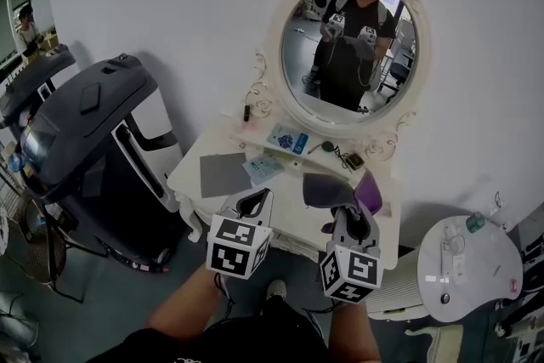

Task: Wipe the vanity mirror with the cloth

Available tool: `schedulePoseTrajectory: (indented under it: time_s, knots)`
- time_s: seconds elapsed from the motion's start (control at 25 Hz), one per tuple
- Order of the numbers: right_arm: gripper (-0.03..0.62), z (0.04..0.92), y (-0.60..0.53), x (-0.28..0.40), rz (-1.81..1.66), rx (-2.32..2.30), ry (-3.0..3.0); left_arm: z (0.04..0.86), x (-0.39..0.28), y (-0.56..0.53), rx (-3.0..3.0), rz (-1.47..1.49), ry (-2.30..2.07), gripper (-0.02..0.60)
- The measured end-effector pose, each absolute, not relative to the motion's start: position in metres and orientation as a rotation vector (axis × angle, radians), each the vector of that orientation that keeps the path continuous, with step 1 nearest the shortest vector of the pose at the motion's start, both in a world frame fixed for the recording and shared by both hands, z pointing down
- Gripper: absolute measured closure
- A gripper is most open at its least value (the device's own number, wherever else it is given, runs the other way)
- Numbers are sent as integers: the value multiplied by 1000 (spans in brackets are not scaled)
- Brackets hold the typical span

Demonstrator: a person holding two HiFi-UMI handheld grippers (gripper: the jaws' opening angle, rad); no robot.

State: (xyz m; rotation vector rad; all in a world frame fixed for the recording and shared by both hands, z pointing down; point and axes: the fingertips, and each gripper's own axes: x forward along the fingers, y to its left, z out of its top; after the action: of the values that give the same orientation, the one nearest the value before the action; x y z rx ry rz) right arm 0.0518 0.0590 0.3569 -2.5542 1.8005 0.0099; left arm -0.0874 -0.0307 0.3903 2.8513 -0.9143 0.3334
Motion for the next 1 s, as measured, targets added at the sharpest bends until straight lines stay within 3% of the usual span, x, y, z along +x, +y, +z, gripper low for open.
schedulePoseTrajectory:
  time_s: [0.44, 1.0]
  knots:
    - [551, 369, 15, 107, 4, -2547, 1740, 399, -41, -77, 2899, 406, -900, 581]
    - [551, 311, -93, 222, 208, -2519, 1712, 385, 58, -170, 2941, 436, -913, 581]
